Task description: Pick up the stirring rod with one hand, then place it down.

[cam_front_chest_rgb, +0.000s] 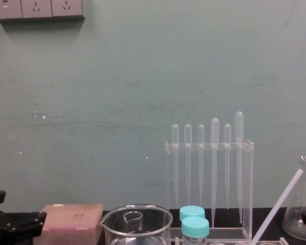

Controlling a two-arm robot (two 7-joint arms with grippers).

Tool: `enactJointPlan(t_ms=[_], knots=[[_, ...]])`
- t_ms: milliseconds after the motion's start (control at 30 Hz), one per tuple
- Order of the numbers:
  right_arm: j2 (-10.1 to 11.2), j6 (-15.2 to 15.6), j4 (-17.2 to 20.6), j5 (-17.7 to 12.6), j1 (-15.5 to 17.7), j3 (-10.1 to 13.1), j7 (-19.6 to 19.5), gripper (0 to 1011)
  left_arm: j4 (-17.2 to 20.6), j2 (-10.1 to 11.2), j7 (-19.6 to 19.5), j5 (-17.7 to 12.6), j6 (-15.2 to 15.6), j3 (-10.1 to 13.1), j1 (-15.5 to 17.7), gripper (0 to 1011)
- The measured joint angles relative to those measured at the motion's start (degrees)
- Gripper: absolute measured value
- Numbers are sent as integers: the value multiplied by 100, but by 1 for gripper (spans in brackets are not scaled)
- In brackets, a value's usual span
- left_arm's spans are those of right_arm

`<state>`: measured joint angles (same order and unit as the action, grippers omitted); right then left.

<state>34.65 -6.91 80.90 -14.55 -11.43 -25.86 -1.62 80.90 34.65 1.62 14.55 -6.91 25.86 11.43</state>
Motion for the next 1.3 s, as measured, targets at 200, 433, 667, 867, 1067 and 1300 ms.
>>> enactJointPlan(t_ms=[200, 433, 667, 867, 1067, 1300], knots=[[0, 0, 0, 0, 0, 0, 0, 1000, 0, 0, 0, 0, 0, 0, 0, 1000], [12, 83, 147, -529, 112, 228, 463, 1000, 0, 0, 0, 0, 0, 0, 0, 1000], [147, 769, 814, -2027, 612, 856, 1344, 1000, 0, 0, 0, 0, 0, 0, 0, 1000], [297, 1399, 1292, -2877, 991, 1266, 1843, 1000, 0, 0, 0, 0, 0, 0, 0, 1000], [343, 1792, 1373, -3268, 1021, 1314, 2177, 1000, 0, 0, 0, 0, 0, 0, 0, 1000], [224, 1891, 1151, -3595, 751, 1162, 2415, 1000, 0, 0, 0, 0, 0, 0, 0, 1000]])
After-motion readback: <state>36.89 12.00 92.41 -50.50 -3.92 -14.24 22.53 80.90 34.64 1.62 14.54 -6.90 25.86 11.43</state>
